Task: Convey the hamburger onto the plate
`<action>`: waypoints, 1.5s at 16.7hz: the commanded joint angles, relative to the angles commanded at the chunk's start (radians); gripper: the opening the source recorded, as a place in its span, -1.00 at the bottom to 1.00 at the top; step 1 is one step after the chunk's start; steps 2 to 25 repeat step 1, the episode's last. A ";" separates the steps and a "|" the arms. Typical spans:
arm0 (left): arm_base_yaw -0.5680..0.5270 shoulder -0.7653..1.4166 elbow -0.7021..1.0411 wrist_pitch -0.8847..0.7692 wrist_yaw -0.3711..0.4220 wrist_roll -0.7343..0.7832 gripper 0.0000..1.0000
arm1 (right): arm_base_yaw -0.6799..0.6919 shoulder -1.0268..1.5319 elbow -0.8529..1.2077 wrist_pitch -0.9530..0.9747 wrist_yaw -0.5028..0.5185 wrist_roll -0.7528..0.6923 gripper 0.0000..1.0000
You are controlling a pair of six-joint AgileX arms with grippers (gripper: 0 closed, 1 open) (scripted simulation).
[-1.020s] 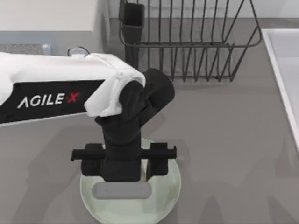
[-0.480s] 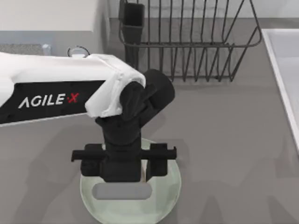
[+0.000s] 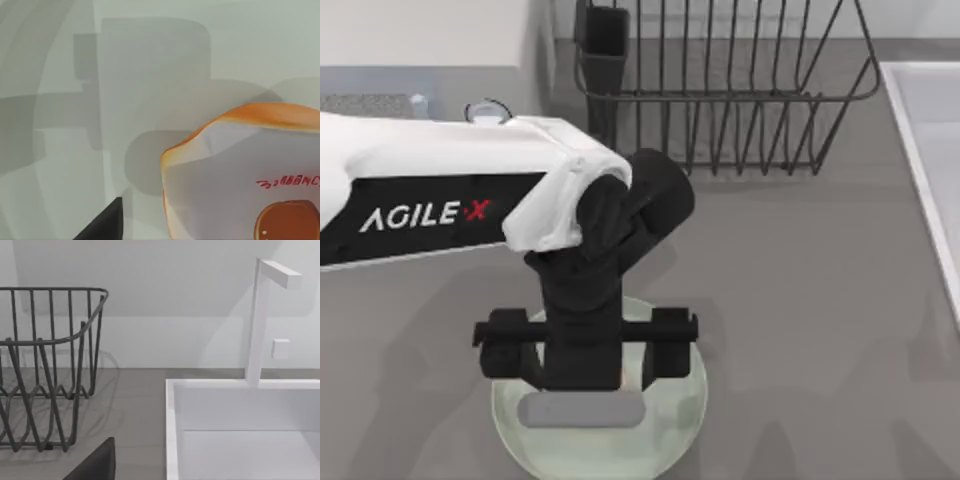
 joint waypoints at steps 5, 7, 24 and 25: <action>0.000 0.000 0.000 0.000 0.000 0.000 1.00 | 0.000 0.000 0.000 0.000 0.000 0.000 1.00; 0.000 0.000 0.000 0.000 0.000 0.000 1.00 | 0.000 0.000 0.000 0.000 0.000 0.000 1.00; 0.000 0.000 0.000 0.000 0.000 0.000 1.00 | 0.000 0.000 0.000 0.000 0.000 0.000 1.00; 0.000 0.000 0.000 0.000 0.000 0.000 1.00 | 0.000 0.000 0.000 0.000 0.000 0.000 1.00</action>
